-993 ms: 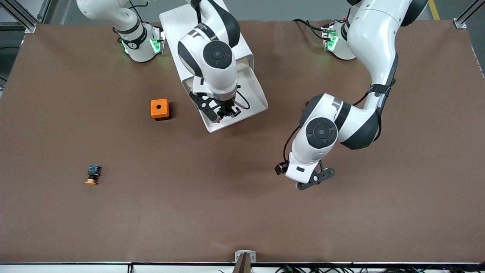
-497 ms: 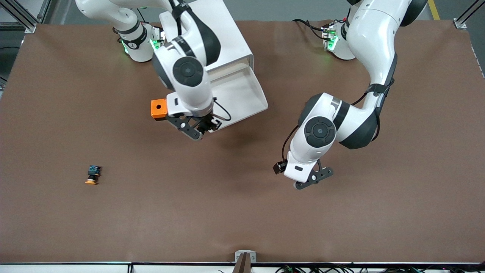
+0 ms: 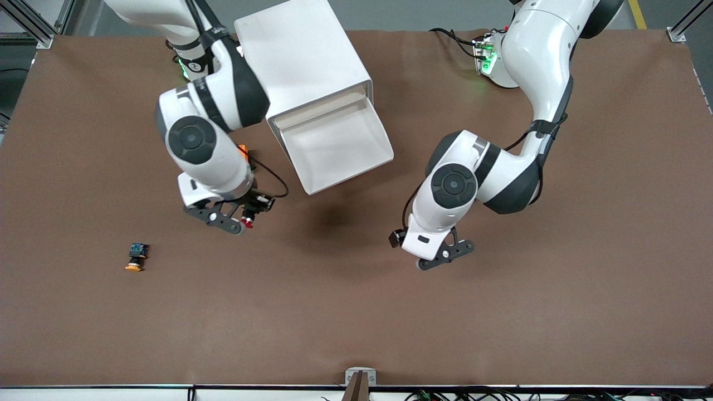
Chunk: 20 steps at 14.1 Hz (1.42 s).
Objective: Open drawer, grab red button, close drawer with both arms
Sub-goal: 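Carry the red button toward the yellow button while the left gripper pushes the drawer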
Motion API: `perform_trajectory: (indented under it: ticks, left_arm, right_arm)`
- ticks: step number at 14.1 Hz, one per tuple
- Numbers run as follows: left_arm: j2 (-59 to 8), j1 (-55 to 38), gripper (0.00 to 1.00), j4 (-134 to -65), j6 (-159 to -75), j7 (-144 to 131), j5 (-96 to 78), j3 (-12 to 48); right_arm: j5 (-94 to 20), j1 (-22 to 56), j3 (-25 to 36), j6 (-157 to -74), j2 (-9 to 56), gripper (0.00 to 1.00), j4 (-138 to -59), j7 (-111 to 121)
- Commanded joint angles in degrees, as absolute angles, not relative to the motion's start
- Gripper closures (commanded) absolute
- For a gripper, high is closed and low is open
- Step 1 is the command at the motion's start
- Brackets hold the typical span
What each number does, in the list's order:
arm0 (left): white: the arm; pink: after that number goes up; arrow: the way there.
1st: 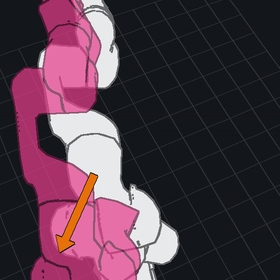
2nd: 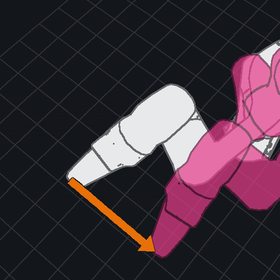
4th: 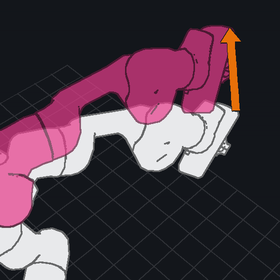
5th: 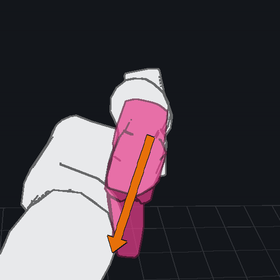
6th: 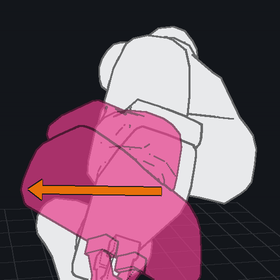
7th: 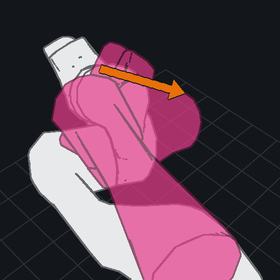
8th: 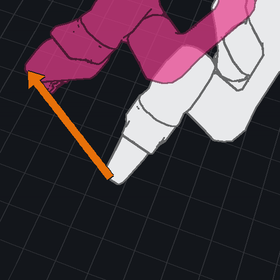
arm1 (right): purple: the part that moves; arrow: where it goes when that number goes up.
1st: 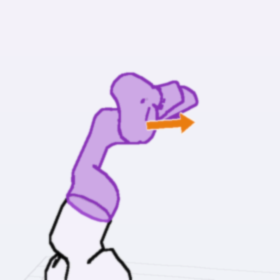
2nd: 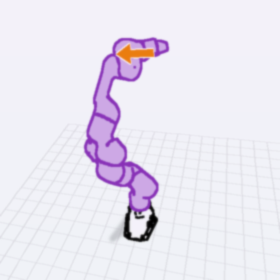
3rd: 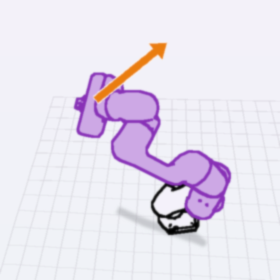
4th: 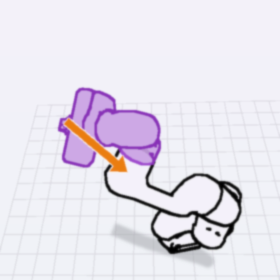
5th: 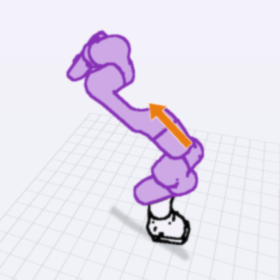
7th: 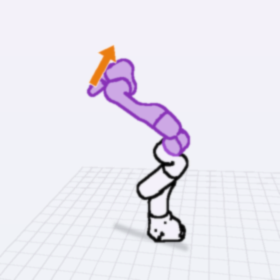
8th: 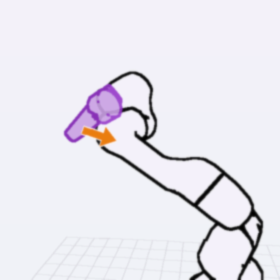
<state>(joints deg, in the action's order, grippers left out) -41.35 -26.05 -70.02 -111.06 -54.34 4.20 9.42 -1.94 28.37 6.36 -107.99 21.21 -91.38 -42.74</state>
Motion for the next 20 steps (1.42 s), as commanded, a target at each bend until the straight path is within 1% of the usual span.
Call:
perform_trajectory:
  ticks: [1,2,5,7,10,11,13,17,20]
  left_arm:
    - [-40.52,-28.47,0.0,-71.72,-111.53,-58.61,4.75,9.4]
    - [-40.69,-29.61,0.0,-71.89,-111.53,-59.49,4.75,9.4]
    - [-41.57,-32.69,0.0,-71.89,-111.53,-62.57,4.75,9.4]
    - [-42.1,-34.27,0.0,-71.81,-111.53,-64.07,4.66,9.4]
    - [-42.1,-36.56,0.0,-72.85,-111.53,-66.7,4.57,9.49]
    - [-42.19,-37.26,0.0,-73.21,-111.53,-66.97,4.57,9.49]
    - [-42.27,-38.58,0.0,-73.21,-111.45,-66.97,3.79,9.49]
    - [-42.54,-40.95,0.0,-73.21,-111.45,-69.16,-1.57,9.49]
    - [-43.06,-42.62,0.0,-73.3,-111.45,-70.22,-3.24,9.49]
  right_arm:
    - [-1.41,22.78,5.27,-111.87,20.48,1.0,-93.6,-33.17]
    - [-1.41,21.28,5.27,-113.36,20.74,1.0,-93.78,-30.44]
    - [-1.41,17.41,5.19,-122.49,23.55,1.0,-97.72,-23.93]
    - [-1.58,14.86,5.19,-127.07,25.04,1.0,-99.66,-19.88]
    - [-2.11,12.75,5.19,-128.75,27.32,1.0,-99.58,-16.62]
    - [-2.2,12.48,5.19,-130.67,28.99,1.0,-99.75,-16.44]
    - [-2.2,11.34,5.1,-131.75,31.1,1.0,-99.67,-16.44]
    - [-2.2,10.11,5.18,-131.75,32.69,1.0,-99.67,-16.26]
    - [-2.2,7.39,5.1,-131.92,33.57,1.0,-99.76,-11.45]
